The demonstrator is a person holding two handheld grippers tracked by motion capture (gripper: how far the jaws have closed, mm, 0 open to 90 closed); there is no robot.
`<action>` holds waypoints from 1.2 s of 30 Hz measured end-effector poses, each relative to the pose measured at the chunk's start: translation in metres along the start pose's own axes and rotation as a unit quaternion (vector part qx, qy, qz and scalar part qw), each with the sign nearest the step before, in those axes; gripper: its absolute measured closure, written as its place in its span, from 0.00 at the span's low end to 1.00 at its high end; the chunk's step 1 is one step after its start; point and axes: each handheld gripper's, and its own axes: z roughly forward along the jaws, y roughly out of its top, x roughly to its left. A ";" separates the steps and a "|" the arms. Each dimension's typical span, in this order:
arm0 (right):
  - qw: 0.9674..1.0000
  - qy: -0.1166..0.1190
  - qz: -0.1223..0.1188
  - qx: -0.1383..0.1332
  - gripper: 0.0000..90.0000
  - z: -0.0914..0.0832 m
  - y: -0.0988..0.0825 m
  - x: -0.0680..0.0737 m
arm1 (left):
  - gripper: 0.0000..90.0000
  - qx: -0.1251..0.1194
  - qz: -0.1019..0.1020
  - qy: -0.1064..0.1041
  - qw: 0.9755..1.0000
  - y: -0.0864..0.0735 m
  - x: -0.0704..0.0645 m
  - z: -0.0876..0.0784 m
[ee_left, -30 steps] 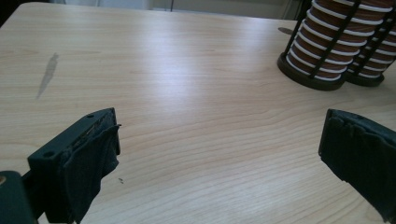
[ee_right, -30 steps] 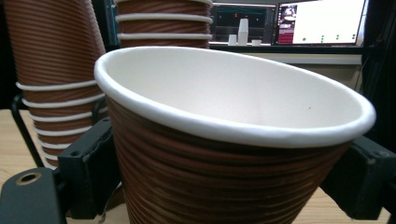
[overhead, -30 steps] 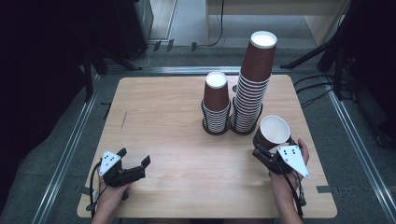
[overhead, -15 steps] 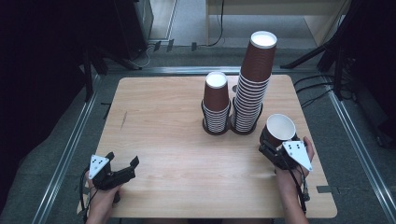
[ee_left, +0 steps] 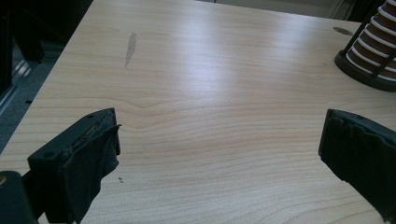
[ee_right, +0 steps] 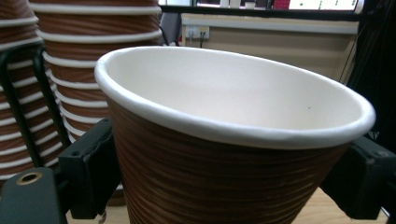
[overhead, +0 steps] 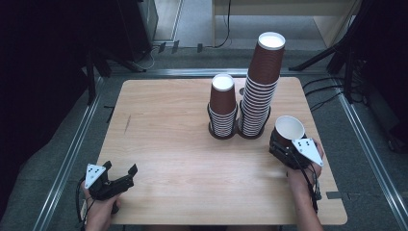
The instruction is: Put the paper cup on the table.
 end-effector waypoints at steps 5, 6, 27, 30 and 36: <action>1.000 0.003 -0.009 0.005 0.13 0.003 -0.004 -0.002 | 0.00 0.002 0.002 0.004 1.000 -0.001 0.002 0.000; 1.000 0.011 -0.009 0.003 0.13 0.002 -0.005 -0.002 | 0.00 0.004 0.001 0.004 1.000 -0.002 0.003 0.000; 0.999 0.012 -0.040 0.017 0.12 0.008 -0.020 -0.005 | 0.00 0.025 0.016 0.000 1.000 -0.005 0.011 0.000; 0.999 0.014 -0.039 0.020 0.12 0.007 -0.021 -0.005 | 0.00 0.031 0.012 -0.003 0.999 -0.005 0.013 0.001; 0.999 0.020 -0.031 0.028 0.10 0.007 -0.022 -0.007 | 0.00 0.032 0.025 -0.001 0.999 -0.006 0.010 0.001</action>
